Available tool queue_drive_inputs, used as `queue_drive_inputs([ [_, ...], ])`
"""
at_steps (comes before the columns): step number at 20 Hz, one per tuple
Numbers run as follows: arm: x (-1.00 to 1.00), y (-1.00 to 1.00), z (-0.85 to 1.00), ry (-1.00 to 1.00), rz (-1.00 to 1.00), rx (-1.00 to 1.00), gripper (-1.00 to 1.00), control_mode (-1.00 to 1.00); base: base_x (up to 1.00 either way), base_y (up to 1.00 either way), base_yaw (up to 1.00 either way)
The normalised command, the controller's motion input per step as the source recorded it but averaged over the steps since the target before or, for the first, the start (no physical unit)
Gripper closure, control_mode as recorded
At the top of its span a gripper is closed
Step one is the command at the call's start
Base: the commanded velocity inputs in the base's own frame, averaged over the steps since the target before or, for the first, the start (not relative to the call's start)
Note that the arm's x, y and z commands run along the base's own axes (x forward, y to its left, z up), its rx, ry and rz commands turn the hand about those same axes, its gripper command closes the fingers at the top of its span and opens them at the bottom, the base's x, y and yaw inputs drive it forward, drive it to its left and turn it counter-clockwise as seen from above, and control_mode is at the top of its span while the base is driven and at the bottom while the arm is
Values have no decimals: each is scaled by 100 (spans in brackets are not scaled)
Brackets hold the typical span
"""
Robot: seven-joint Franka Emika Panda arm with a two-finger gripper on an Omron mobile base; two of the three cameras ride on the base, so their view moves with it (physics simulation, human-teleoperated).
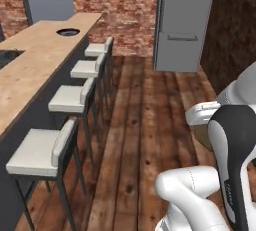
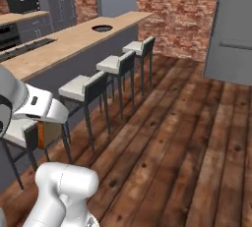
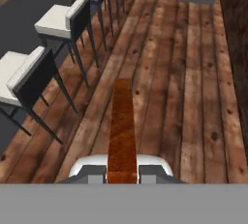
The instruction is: Start the toaster. Once the lever pops up, take the bread to the plate on the dining counter.
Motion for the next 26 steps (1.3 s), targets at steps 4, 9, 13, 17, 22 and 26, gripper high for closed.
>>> queue_drive_inputs([
  [4, 0, 0, 0, 0, 0, 0, 100, 100, 100, -94, 25],
  [9, 0, 0, 0, 0, 0, 0, 100, 100, 100, -96, 26],
  [13, 0, 0, 0, 0, 0, 0, 100, 100, 100, -94, 27],
  [17, 0, 0, 0, 0, 0, 0, 100, 100, 100, -92, 28],
  [22, 0, 0, 0, 0, 0, 0, 100, 100, 100, -61, 33],
  [26, 0, 0, 0, 0, 0, 0, 100, 100, 99, -62, 39],
])
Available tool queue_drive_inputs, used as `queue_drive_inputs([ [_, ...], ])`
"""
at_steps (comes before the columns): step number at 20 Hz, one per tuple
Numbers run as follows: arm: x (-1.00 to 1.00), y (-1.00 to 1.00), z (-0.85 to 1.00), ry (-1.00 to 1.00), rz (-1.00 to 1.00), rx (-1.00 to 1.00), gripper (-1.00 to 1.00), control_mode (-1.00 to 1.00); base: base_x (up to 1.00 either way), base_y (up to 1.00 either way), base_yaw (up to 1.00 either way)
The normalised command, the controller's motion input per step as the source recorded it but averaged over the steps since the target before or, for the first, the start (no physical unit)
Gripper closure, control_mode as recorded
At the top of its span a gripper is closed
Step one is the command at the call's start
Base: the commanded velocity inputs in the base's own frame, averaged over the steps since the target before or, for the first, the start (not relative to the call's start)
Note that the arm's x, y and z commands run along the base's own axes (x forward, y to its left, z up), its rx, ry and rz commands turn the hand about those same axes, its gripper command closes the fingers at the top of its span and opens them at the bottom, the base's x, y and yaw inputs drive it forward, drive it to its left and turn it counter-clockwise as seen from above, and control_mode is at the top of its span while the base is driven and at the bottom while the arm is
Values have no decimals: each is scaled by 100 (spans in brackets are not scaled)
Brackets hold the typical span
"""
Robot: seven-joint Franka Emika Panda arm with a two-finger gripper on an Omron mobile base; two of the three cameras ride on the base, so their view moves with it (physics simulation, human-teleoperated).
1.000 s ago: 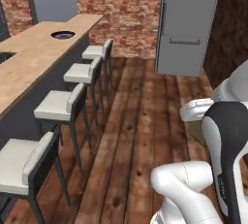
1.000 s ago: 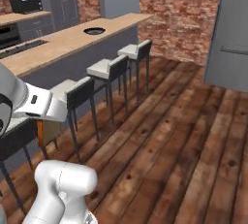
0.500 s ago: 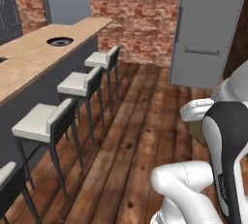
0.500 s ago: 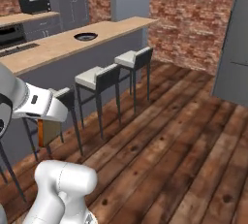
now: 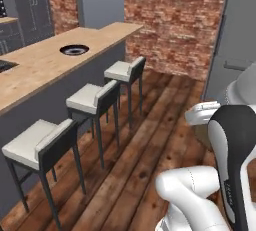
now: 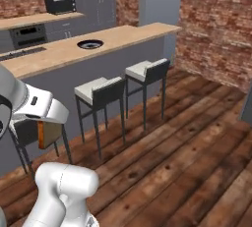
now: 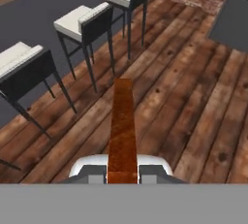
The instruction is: Start the toaster. Once the lever pops up, take the bread to the plate on the dining counter.
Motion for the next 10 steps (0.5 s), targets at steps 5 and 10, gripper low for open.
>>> queue_drive_inputs([
  [5, 0, 0, 0, 0, 0, 0, 100, 100, 85, -53, 40],
  [10, 0, 0, 0, 0, 0, 0, 100, 100, 57, -76, 49],
])
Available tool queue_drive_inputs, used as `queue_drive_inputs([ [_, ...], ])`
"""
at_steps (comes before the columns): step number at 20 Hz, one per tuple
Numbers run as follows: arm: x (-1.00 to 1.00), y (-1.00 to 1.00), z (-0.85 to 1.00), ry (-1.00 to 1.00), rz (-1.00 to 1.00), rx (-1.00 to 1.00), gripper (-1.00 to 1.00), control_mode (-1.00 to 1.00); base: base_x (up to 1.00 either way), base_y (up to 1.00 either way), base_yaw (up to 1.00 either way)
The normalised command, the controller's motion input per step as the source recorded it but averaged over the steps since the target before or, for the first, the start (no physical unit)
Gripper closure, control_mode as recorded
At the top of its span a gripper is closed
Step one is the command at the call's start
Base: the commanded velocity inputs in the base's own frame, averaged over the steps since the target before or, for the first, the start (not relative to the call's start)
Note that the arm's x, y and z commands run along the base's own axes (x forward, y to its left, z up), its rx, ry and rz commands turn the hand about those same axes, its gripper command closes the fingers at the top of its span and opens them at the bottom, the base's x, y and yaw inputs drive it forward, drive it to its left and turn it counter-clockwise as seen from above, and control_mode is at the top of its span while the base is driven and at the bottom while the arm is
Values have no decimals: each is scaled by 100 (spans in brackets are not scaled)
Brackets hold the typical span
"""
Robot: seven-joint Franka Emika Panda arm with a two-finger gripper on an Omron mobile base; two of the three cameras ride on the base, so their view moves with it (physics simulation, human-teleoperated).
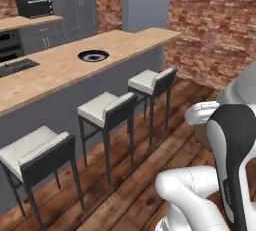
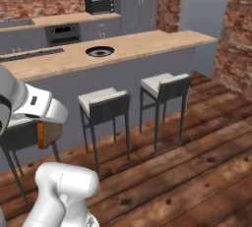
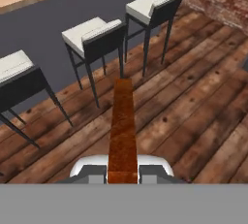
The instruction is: Start the toaster. Once the lever pops up, take the bread to the plate on the dining counter.
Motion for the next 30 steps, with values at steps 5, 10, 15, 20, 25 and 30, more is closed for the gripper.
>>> queue_drive_inputs([
  [5, 0, 0, 0, 0, 0, 0, 100, 100, 58, -67, 54],
  [10, 0, 0, 0, 0, 0, 0, 100, 100, 44, -73, 54],
  [15, 0, 0, 0, 0, 0, 0, 100, 100, 32, -74, 51],
  [20, 0, 0, 0, 0, 0, 0, 100, 100, 27, -73, 48],
  [25, 0, 0, 0, 0, 0, 0, 100, 100, 41, -64, 38],
  [30, 0, 0, 0, 0, 0, 0, 100, 100, 43, -62, 21],
])
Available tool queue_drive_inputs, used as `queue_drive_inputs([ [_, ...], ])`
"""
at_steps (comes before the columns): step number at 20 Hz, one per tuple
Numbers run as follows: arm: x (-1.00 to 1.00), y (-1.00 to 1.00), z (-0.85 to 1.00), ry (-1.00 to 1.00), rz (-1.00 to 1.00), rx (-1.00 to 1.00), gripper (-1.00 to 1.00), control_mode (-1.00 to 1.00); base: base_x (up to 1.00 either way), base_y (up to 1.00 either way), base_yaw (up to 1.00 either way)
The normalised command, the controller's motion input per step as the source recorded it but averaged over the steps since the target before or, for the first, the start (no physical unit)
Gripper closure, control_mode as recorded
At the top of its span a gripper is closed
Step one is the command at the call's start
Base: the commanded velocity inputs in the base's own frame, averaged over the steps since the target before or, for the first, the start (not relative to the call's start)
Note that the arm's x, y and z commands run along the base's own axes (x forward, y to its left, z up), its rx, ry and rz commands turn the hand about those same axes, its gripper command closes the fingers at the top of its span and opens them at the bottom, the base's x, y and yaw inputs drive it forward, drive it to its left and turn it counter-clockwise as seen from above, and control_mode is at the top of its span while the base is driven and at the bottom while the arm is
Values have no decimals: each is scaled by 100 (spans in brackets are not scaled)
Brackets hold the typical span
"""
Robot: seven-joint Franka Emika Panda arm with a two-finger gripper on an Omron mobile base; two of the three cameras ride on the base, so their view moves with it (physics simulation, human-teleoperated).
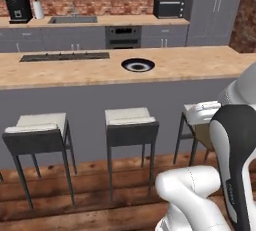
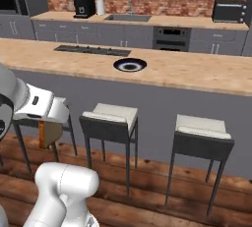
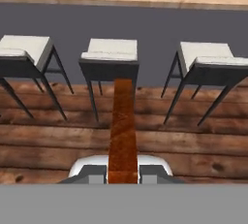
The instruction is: Start the toaster. Once the lever pops up, take the bread to the plate on the dining counter.
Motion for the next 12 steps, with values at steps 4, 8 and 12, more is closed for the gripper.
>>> queue_drive_inputs([
  [4, 0, 0, 0, 0, 0, 0, 100, 100, 46, -46, 3],
  [8, 0, 0, 0, 0, 0, 0, 100, 100, 56, -15, -5],
  [12, 0, 0, 0, 0, 0, 0, 100, 100, 76, 0, -11],
])
